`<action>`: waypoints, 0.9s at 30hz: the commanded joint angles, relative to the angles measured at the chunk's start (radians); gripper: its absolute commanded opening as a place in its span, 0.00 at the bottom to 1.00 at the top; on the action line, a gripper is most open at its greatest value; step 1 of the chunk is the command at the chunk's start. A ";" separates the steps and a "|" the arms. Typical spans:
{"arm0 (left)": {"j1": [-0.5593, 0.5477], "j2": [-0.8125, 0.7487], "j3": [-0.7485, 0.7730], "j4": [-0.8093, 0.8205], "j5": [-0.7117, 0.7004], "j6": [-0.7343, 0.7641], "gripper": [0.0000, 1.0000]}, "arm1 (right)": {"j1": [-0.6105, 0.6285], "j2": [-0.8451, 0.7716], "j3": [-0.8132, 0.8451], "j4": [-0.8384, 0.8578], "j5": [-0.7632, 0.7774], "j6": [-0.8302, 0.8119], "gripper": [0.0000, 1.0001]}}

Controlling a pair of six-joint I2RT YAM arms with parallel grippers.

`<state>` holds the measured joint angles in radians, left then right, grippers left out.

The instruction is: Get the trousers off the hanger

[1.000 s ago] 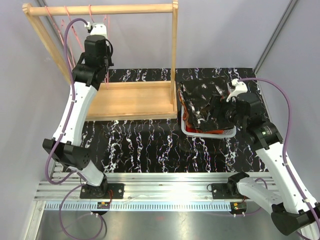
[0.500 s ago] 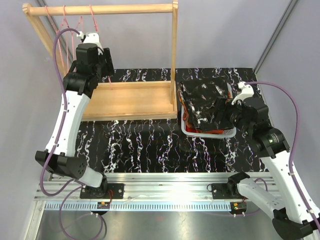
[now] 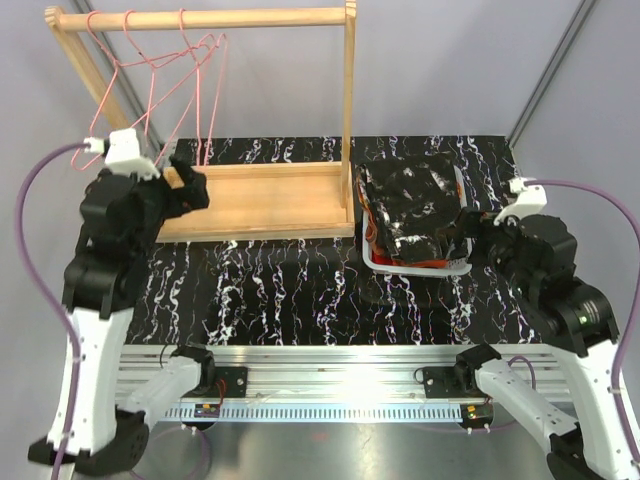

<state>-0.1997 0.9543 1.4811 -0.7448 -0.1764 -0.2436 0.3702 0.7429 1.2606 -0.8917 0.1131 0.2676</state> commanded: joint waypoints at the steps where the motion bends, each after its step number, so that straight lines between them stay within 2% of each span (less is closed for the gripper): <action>1: 0.002 -0.110 -0.074 -0.030 0.019 -0.023 0.99 | -0.004 -0.039 0.060 -0.078 0.033 -0.037 1.00; 7: 0.002 -0.360 -0.248 -0.082 -0.051 0.049 0.99 | -0.002 -0.082 0.118 -0.186 0.092 -0.073 1.00; 16: 0.002 -0.734 -0.479 -0.113 -0.060 0.165 0.99 | -0.004 -0.161 0.189 -0.317 0.198 -0.123 1.00; 20: 0.002 -0.807 -0.516 -0.119 -0.067 0.159 0.99 | -0.004 -0.201 0.168 -0.326 0.211 -0.122 0.99; 27: 0.002 -0.792 -0.518 -0.120 -0.011 0.132 0.99 | -0.002 -0.226 0.119 -0.323 0.295 -0.097 1.00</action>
<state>-0.1997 0.1452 0.9638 -0.8909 -0.2192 -0.1097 0.3702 0.5194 1.4040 -1.2167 0.3405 0.1696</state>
